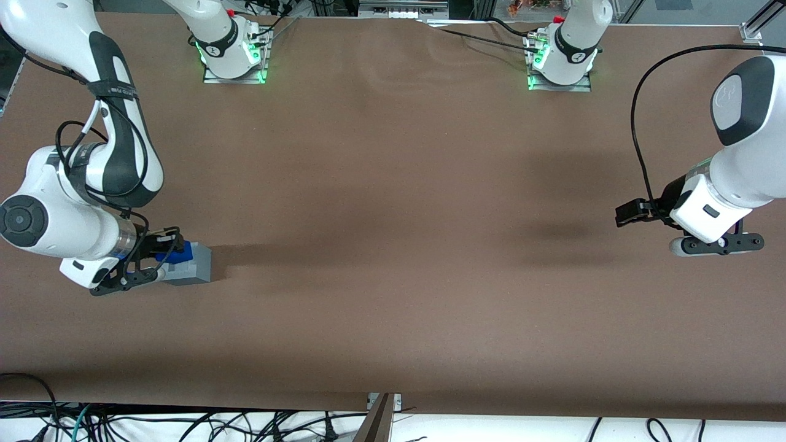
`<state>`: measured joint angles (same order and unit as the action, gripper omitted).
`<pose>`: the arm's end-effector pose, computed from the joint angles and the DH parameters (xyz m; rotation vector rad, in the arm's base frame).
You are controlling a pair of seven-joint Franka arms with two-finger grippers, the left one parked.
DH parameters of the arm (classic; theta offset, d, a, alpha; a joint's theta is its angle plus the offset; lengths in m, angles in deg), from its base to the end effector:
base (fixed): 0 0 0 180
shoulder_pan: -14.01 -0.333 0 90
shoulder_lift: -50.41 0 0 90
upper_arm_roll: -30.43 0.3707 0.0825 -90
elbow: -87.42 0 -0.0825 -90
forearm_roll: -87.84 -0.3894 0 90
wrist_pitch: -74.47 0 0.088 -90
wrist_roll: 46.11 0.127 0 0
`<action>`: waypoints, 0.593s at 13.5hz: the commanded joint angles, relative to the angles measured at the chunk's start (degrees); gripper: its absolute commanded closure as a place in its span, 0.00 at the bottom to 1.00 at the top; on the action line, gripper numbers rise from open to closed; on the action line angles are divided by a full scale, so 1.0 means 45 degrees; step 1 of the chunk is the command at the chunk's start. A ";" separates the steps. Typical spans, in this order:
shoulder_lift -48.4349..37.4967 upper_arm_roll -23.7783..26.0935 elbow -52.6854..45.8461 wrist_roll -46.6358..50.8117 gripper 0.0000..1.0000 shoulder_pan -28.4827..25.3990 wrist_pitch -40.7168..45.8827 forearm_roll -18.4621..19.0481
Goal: Insert blue part into gray base with right arm
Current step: 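Carry the blue part over the gray base's opening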
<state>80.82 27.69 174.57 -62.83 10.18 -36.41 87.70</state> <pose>0.7145 0.0194 0.3679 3.0911 0.4909 -0.1848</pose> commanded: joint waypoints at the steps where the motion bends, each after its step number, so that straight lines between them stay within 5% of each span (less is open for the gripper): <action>1: -0.0353 -0.0347 0.0478 -0.0950 0.66 -0.0107 -0.0124 -0.0067; 8: 0.0311 -0.0426 0.0342 0.0042 0.66 0.0284 -0.0789 -0.0535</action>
<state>82.06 25.66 175.90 -64.50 11.17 -39.43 86.37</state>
